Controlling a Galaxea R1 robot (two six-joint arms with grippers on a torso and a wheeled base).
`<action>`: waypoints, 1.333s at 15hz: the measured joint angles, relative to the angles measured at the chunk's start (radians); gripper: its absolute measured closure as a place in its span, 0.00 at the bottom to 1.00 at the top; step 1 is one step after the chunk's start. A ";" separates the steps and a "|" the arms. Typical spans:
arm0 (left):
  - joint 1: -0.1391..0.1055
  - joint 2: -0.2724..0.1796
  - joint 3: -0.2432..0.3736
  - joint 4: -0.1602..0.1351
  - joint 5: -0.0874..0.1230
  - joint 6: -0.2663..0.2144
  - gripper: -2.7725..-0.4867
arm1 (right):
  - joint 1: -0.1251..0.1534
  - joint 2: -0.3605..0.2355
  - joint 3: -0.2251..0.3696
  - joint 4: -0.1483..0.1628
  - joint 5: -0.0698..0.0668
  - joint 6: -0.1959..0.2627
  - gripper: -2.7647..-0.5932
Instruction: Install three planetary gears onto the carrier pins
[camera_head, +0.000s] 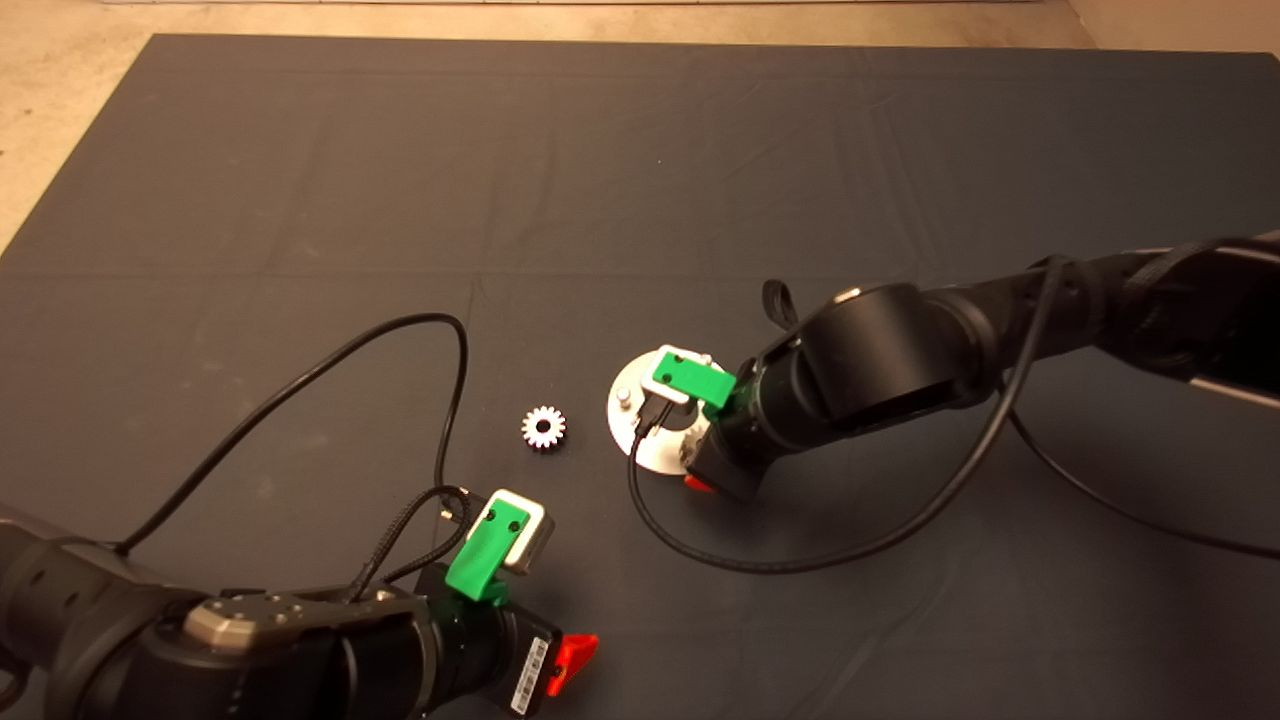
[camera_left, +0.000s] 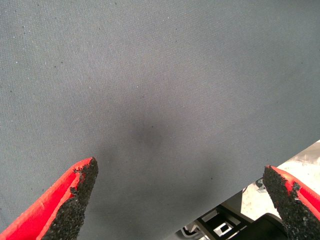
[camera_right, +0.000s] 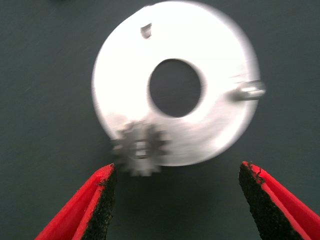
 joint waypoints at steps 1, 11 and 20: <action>0.000 0.000 0.000 0.000 0.000 0.000 0.18 | 0.058 -0.034 0.016 0.000 0.000 0.016 0.45; 0.000 0.003 0.000 0.006 0.000 -0.002 0.18 | 0.037 -0.465 0.066 0.033 0.054 0.001 0.45; 0.000 0.017 0.000 0.011 0.000 -0.003 0.18 | -0.030 -0.467 -0.036 0.050 0.116 -0.025 0.40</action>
